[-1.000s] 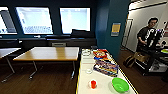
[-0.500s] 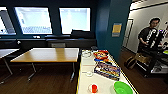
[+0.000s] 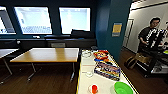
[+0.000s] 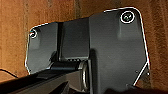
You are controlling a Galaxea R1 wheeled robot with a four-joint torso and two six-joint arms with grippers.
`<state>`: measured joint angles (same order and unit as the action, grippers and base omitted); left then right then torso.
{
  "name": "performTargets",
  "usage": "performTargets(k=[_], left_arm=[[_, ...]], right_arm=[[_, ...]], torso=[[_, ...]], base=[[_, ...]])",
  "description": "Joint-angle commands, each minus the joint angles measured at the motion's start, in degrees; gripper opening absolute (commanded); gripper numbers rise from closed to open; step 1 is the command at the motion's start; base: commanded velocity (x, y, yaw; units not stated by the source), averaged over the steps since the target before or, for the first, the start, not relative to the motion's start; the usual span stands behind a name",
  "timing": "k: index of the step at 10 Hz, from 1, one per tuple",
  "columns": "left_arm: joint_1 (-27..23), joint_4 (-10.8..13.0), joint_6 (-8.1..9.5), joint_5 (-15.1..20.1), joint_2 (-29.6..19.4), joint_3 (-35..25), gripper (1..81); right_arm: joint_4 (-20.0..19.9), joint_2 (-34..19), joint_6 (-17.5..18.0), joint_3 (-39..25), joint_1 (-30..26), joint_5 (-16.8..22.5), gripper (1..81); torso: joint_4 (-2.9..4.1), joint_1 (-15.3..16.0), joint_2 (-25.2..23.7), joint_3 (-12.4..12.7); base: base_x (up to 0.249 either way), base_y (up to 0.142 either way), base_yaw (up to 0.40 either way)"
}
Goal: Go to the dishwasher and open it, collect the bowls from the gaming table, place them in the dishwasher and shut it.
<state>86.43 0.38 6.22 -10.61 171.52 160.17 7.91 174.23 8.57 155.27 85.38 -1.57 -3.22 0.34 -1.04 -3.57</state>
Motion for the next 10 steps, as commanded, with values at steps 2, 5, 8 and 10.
performTargets(k=[2,5,8,10], left_arm=[[-3.1,0.4,0.02,2.3,-5.3,-6.9,81.1],[-3.1,0.4,0.02,1.7,-15.0,-22.0,81.1],[-3.1,0.1,0.11,1.4,-22.2,-32.3,81.1],[-3.1,0.0,0.37,-0.4,-25.3,-36.4,81.1]], right_arm=[[-0.7,-10.7,0.2,-18.3,-3.2,2.4,81.1],[-0.8,-18.4,0.4,-30.4,-3.4,2.4,81.1],[-1.0,-27.7,1.5,-44.2,-3.8,2.3,81.1],[-1.5,-34.3,1.5,-53.9,-4.2,1.5,81.1]], torso=[[0.0,0.0,0.0,0.0],[0.0,0.0,0.0,0.0],[0.0,0.0,0.0,0.0],[0.0,0.0,0.0,0.0]], base=[[0.0,0.0,0.0],[0.0,0.0,0.0],[0.0,0.0,0.0],[0.0,0.0,0.0]])
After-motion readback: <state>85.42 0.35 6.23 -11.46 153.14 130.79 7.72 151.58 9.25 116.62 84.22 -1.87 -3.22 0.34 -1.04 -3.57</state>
